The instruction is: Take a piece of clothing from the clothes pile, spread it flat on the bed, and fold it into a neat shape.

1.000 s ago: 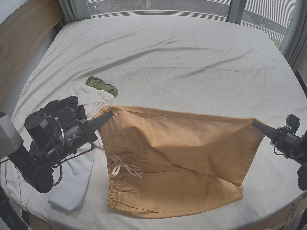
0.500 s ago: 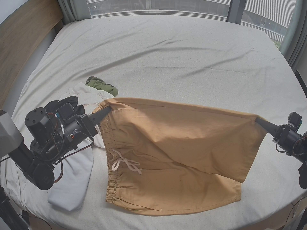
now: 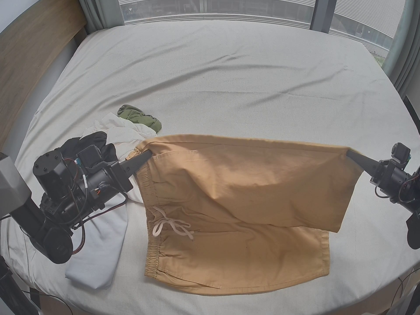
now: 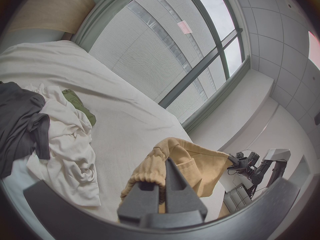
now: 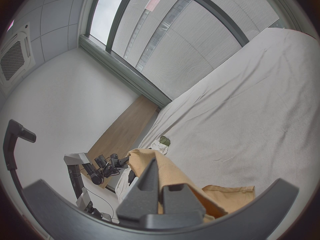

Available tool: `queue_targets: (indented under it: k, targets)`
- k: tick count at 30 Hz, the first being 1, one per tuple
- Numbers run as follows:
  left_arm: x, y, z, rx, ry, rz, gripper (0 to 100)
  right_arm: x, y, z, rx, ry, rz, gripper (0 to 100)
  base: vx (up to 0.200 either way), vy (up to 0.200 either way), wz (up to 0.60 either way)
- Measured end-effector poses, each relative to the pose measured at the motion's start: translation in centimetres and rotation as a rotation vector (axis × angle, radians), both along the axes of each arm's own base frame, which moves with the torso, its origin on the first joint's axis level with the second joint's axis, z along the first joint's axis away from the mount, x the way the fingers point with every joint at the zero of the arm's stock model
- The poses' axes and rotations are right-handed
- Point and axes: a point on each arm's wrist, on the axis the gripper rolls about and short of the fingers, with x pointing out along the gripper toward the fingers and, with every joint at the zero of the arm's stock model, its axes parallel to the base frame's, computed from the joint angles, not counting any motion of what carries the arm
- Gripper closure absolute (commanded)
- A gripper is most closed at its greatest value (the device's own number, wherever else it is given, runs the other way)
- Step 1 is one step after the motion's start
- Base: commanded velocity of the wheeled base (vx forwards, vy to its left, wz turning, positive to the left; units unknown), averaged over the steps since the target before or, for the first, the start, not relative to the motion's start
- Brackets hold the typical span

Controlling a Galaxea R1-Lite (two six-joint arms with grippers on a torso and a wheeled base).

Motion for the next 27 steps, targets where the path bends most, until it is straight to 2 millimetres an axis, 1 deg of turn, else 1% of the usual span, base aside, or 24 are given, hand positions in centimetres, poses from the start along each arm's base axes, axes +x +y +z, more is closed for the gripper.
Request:
queue_targets:
  k: [19,27]
  targets:
    - [-2.0,0.8,0.6,0.006,-0.001,-0.039,100,0.7,-1.2,0.7,0.005,-0.029,-0.049,100,0.000,0.000,0.00]
    - [-2.4,1.4,1.5,-0.002,-0.029,-0.026,100,0.1,-1.0,1.8,0.030,-0.044,-0.034,100,0.000,0.000,0.00]
